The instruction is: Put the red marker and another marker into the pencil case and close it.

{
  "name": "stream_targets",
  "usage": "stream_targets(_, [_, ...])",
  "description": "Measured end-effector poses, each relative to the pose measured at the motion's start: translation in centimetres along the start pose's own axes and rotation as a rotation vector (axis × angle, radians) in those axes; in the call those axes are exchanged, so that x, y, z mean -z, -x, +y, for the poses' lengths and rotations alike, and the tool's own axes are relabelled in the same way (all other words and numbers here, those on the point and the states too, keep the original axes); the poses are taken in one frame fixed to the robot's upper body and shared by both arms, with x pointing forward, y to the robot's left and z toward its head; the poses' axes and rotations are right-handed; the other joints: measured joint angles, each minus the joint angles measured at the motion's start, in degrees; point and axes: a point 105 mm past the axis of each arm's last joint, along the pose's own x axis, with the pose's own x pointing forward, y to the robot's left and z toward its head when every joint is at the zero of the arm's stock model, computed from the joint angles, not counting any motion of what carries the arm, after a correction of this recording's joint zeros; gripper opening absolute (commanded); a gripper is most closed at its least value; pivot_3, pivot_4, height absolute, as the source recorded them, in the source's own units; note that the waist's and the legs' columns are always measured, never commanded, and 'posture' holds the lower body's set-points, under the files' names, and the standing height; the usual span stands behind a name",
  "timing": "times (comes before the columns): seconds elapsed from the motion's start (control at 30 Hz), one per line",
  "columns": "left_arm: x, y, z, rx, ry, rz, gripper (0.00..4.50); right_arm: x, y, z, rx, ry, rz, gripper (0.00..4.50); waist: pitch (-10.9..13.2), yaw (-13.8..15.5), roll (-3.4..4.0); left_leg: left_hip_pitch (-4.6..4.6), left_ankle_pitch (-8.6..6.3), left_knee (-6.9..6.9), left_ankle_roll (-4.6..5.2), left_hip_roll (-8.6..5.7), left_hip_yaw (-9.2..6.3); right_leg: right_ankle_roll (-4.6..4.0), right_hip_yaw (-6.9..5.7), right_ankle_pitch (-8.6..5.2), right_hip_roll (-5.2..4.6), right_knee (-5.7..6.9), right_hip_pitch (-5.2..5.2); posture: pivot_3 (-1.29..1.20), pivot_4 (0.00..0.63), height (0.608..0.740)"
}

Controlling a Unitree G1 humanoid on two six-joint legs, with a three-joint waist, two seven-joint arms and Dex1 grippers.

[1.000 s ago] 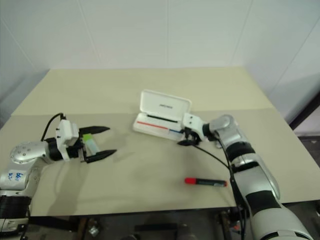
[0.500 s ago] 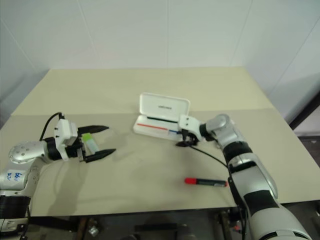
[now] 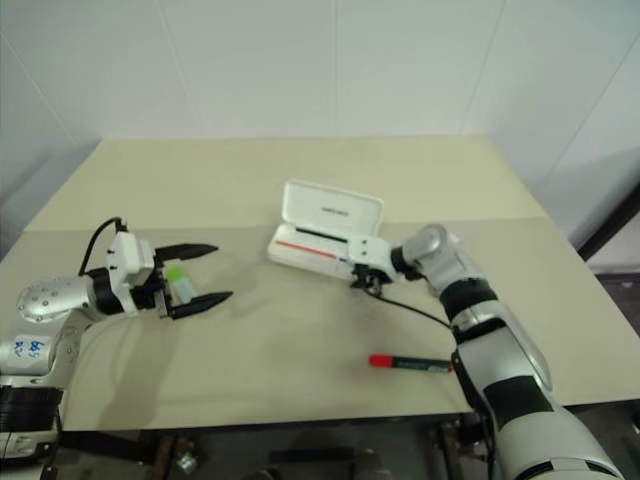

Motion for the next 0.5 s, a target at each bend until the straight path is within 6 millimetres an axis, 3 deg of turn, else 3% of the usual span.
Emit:
stream_targets(0.37, [0.3,0.0,0.2,-0.007,0.013,0.005,4.5,-0.2,-0.1,0.0,-0.001,0.01,0.003,0.02,-0.02,-0.07,-0.03,-0.02,0.04,0.06,0.03,0.0,0.0,0.0,0.0,0.06,0.01,0.02,-0.01,0.0,0.15,0.74])
stream_targets(0.5, [0.5,0.2,0.1,0.002,0.013,0.015,4.5,-0.3,0.7,0.9,-0.055,0.033,-0.009,0.02,-0.02,0.08,-0.03,-0.13,0.02,-0.1,0.0,0.0,-0.05,0.02,-0.03,0.02,-0.01,-0.04,-0.12,0.0,0.15,0.74])
